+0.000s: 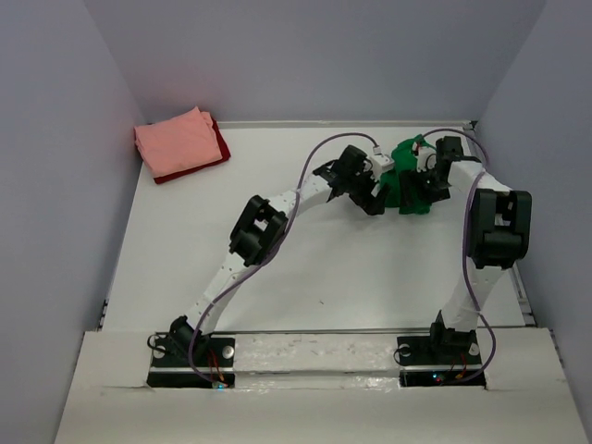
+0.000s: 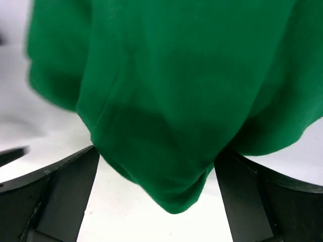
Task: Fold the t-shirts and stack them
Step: Flatten out the tshirt
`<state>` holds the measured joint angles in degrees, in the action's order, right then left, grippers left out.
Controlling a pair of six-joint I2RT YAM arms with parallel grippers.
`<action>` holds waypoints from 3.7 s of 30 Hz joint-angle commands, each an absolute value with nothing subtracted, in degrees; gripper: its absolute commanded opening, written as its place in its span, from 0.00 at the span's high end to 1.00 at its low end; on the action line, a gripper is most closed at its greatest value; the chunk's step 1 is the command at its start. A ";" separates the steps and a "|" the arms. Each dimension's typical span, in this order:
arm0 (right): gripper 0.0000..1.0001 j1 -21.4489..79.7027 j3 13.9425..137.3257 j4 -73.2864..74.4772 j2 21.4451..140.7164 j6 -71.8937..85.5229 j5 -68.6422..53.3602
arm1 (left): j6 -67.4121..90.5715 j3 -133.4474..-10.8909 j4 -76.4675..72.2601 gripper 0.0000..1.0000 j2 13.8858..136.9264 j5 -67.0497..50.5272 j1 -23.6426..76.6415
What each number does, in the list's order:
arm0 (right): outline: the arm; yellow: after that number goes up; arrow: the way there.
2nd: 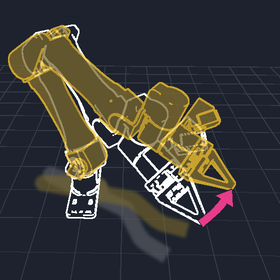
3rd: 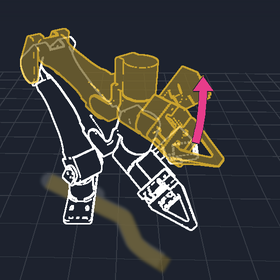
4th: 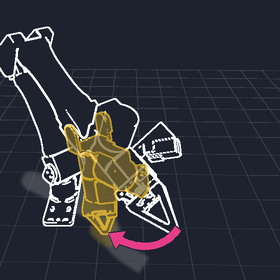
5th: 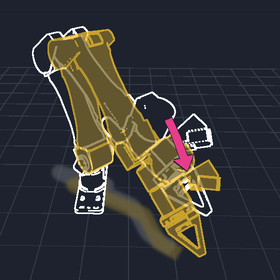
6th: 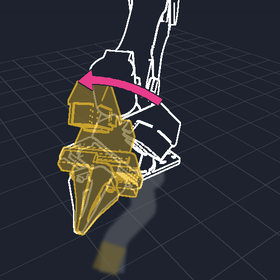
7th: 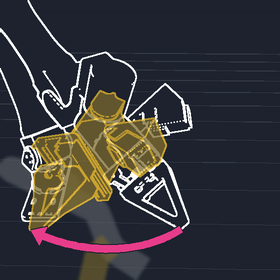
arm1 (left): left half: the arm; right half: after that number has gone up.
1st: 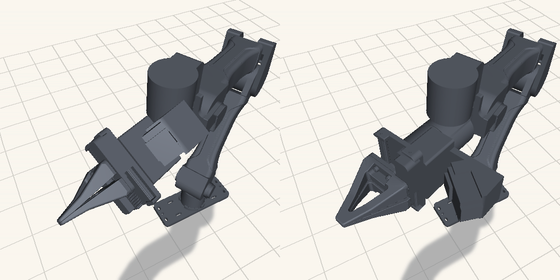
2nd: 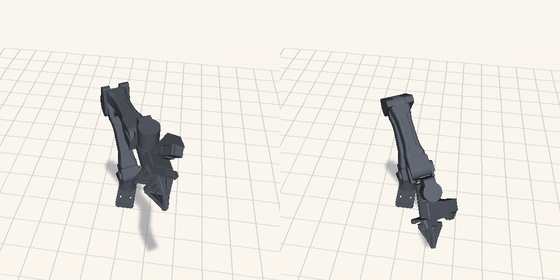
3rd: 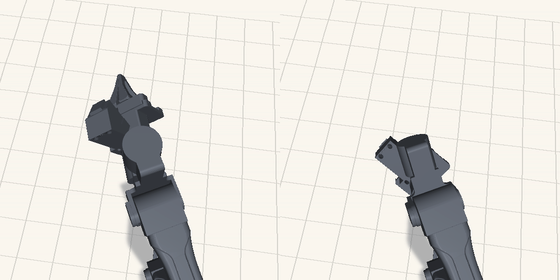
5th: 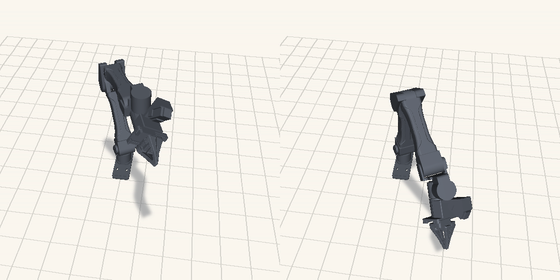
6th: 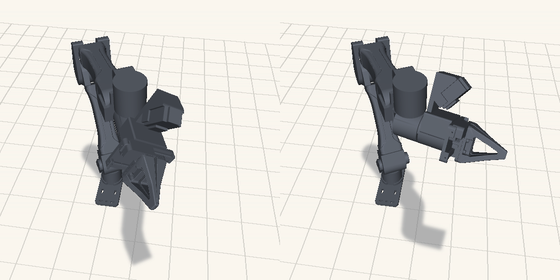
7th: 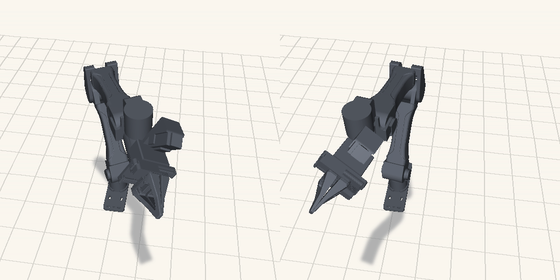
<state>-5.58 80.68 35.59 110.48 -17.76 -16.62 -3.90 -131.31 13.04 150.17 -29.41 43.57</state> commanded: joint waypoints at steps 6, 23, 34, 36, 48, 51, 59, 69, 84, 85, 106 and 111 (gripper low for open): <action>0.00 -5.54 88.32 34.97 116.80 -15.56 -16.07 | -4.83 -121.55 8.96 0.01 131.84 -27.51 40.43; 0.00 2.71 90.72 47.54 122.27 -18.81 -30.94 | -7.64 -108.02 6.86 0.01 122.08 -23.73 38.76; 0.00 9.14 79.02 49.39 114.97 -19.77 -32.69 | -7.56 -109.16 7.12 0.01 122.34 -24.08 37.97; 0.00 9.67 77.88 49.92 113.82 -20.13 -32.61 | -7.65 -109.42 7.21 0.01 122.52 -24.08 37.97; 0.00 9.05 95.70 53.96 105.56 -19.78 -29.27 | -8.96 -111.27 8.44 0.01 119.98 -22.33 37.44; 0.00 8.53 98.87 54.67 105.64 -19.95 -28.39 | -8.88 -109.43 8.44 0.01 117.43 -21.62 35.69; 0.00 6.06 97.30 51.43 106.96 -20.22 -23.66 | -10.28 -97.40 9.23 0.01 111.10 -23.12 27.43; 0.00 3.16 97.29 43.51 116.10 -19.69 -11.00 | -10.46 -84.47 5.28 0.01 103.36 -25.13 23.55; 0.00 3.43 96.16 43.85 122.25 -22.14 -15.46 | -10.81 -80.33 4.04 0.01 98.26 -25.66 20.14; 0.00 4.38 94.76 44.21 122.26 -22.58 -16.08 | -10.72 -80.42 4.13 0.01 98.17 -26.19 19.52; 0.00 19.95 83.06 52.30 109.87 -25.23 -23.82 | -9.58 -81.48 3.96 0.01 98.17 -28.74 15.91; 0.00 19.95 86.90 52.73 107.93 -24.79 -21.89 | -9.58 -81.74 3.78 0.01 98.09 -29.09 15.91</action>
